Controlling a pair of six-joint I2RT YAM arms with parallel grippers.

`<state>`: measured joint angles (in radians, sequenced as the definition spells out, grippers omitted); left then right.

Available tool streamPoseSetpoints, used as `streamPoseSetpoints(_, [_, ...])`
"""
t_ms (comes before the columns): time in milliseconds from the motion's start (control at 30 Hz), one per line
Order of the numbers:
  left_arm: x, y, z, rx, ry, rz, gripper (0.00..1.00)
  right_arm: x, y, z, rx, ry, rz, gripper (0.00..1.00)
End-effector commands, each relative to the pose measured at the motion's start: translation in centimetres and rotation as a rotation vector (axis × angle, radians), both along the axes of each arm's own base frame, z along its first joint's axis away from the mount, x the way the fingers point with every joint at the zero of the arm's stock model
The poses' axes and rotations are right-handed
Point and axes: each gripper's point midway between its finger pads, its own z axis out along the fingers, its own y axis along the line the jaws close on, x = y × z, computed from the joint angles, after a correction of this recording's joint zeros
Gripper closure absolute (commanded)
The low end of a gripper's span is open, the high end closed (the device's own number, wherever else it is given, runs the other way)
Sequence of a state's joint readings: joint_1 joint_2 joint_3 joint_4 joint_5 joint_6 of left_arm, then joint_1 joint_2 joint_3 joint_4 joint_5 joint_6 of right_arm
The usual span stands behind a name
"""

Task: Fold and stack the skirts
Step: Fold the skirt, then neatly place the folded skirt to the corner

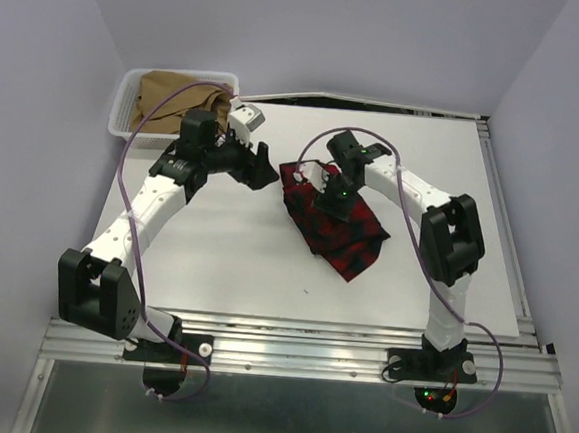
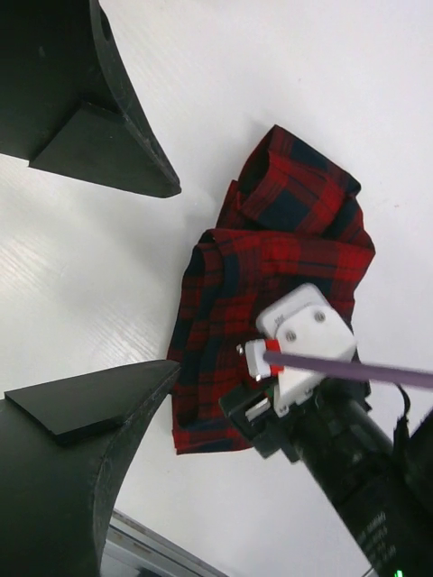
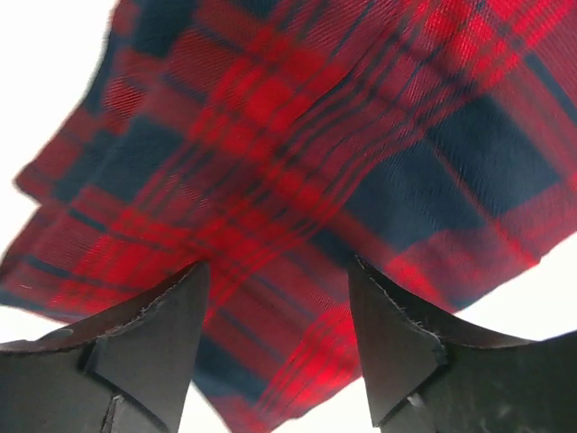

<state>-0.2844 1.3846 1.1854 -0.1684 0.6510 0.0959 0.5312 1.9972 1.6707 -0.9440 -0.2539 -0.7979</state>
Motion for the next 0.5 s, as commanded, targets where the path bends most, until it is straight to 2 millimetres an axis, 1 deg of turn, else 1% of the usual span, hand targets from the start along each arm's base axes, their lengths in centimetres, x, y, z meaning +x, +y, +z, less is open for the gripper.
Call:
streamPoseSetpoints(0, [-0.4,-0.9,2.3,-0.057,-0.031,-0.042,0.15,0.9,-0.4,-2.0,-0.058,0.014,0.073,0.31])
streamPoseSetpoints(33, [-0.3,-0.8,2.3,-0.053,-0.033,-0.034,0.14,0.9,-0.4,-2.7,-0.064,0.035,0.019,0.31])
streamPoseSetpoints(67, [-0.2,-0.6,2.2,-0.051,-0.031,-0.027,0.14,1.2,-0.6,-4.2,-0.089,0.052,-0.020,0.31])
streamPoseSetpoints(100, [0.0,-0.5,2.2,-0.049,-0.033,-0.020,0.14,1.4,-0.7,-5.0,-0.100,0.060,-0.055,0.31])
streamPoseSetpoints(167, [0.3,-0.1,2.2,-0.046,-0.030,0.002,0.12,2.0,-1.2,-7.1,-0.104,0.076,-0.195,0.31])
streamPoseSetpoints(200, [0.6,0.2,2.2,-0.043,-0.029,0.016,0.11,2.8,-2.4,-8.5,-0.148,0.059,-0.266,0.32])
streamPoseSetpoints(233, [0.8,0.4,2.0,-0.036,-0.026,0.028,0.11,2.5,-2.5,-9.4,-0.154,0.080,-0.350,0.31])
streamPoseSetpoints(267, [1.0,0.6,2.3,-0.037,-0.031,0.034,0.11,2.8,-3.1,-10.0,-0.156,0.099,-0.433,0.32])
streamPoseSetpoints(300, [1.2,0.9,2.3,-0.036,-0.028,0.047,0.11,3.1,-4.1,-11.2,-0.162,0.144,-0.595,0.32])
streamPoseSetpoints(333, [1.4,1.1,2.3,-0.037,-0.027,0.054,0.10,3.5,-4.5,-11.6,-0.150,0.169,-0.671,0.32])
streamPoseSetpoints(367, [1.5,1.3,2.4,-0.042,-0.023,0.063,0.10,4.6,-5.9,-11.6,-0.138,0.176,-0.774,0.32])
streamPoseSetpoints(400, [1.7,1.6,2.6,-0.046,-0.024,0.076,0.10,5.1,-6.8,-11.9,-0.134,0.187,-0.923,0.32])
streamPoseSetpoints(433, [1.8,1.8,2.5,-0.048,-0.021,0.082,0.10,5.9,-7.8,-11.8,-0.115,0.186,-1.013,0.32])
streamPoseSetpoints(467, [1.7,1.9,2.7,-0.053,-0.022,0.085,0.10,6.8,-10.6,-11.7,-0.093,0.198,-1.173,0.32])
